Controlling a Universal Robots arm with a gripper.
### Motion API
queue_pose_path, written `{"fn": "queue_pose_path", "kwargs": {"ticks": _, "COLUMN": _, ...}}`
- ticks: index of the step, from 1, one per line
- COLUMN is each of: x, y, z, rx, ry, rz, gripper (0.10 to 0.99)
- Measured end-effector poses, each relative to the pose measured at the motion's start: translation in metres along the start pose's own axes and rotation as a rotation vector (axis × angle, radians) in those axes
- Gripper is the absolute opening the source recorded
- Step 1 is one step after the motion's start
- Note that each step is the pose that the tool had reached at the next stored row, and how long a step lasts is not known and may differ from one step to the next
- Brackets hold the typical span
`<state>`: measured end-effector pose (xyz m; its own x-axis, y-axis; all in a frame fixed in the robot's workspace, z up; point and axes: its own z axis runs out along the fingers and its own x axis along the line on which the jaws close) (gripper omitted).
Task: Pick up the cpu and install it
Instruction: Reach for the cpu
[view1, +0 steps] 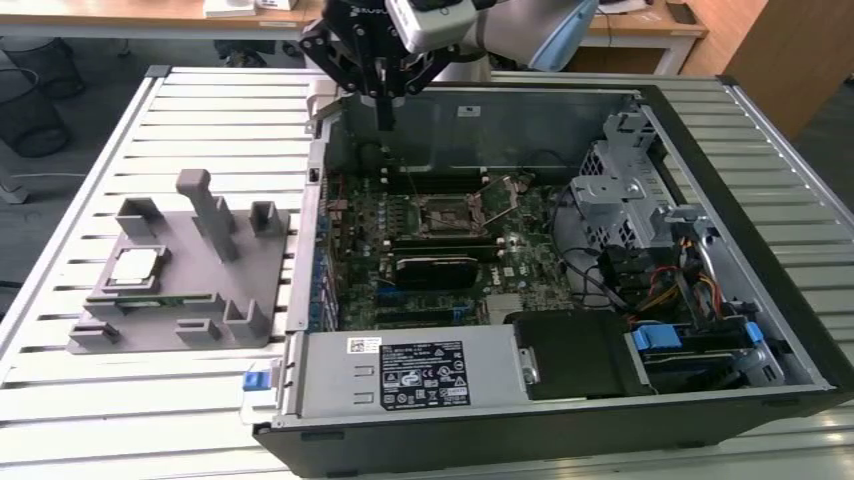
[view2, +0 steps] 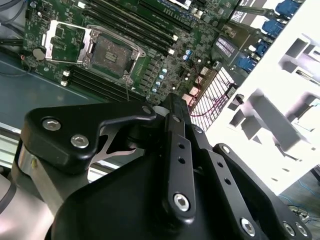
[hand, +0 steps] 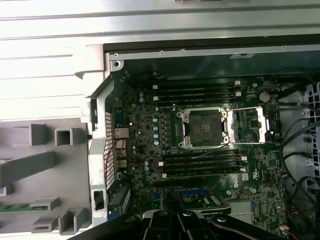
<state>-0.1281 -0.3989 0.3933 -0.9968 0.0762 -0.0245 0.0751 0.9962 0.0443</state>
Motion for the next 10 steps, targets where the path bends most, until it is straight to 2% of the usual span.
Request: {"fn": "queue_pose_path", "kwargs": {"ticks": 10, "x": 0.0041, "y": -0.0003, "z": 0.0, "rx": 0.0, "ry": 0.0, "rz": 0.0, "gripper": 0.106}}
